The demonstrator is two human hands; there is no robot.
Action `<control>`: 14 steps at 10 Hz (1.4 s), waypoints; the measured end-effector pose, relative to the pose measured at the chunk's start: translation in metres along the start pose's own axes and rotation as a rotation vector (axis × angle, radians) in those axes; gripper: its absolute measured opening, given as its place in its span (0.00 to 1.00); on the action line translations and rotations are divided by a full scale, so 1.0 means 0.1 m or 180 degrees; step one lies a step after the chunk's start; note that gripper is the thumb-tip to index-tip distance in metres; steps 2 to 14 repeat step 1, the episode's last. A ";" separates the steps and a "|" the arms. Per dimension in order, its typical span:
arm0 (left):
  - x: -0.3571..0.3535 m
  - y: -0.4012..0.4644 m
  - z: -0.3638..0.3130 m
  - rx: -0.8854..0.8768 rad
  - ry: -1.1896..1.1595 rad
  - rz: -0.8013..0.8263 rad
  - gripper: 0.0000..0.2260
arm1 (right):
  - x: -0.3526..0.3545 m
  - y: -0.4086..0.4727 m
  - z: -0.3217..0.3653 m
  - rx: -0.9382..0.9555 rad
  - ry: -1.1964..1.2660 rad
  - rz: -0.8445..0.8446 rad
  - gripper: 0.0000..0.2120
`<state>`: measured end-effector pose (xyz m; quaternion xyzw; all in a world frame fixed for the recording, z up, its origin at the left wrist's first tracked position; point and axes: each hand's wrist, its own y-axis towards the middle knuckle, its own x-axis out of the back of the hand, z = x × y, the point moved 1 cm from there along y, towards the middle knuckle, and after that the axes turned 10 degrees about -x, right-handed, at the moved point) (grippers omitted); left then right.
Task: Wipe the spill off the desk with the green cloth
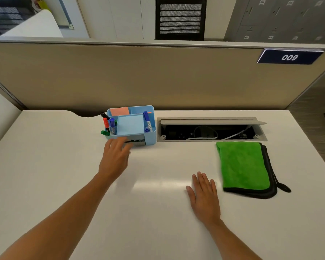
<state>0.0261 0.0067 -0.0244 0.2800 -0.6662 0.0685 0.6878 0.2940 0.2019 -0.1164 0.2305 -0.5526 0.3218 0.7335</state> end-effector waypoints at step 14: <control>-0.20 -0.35 -0.25 0.0046 -0.0220 -0.0053 0.14 | -0.01 0.02 0.00 -0.0005 0.0057 0.0005 0.28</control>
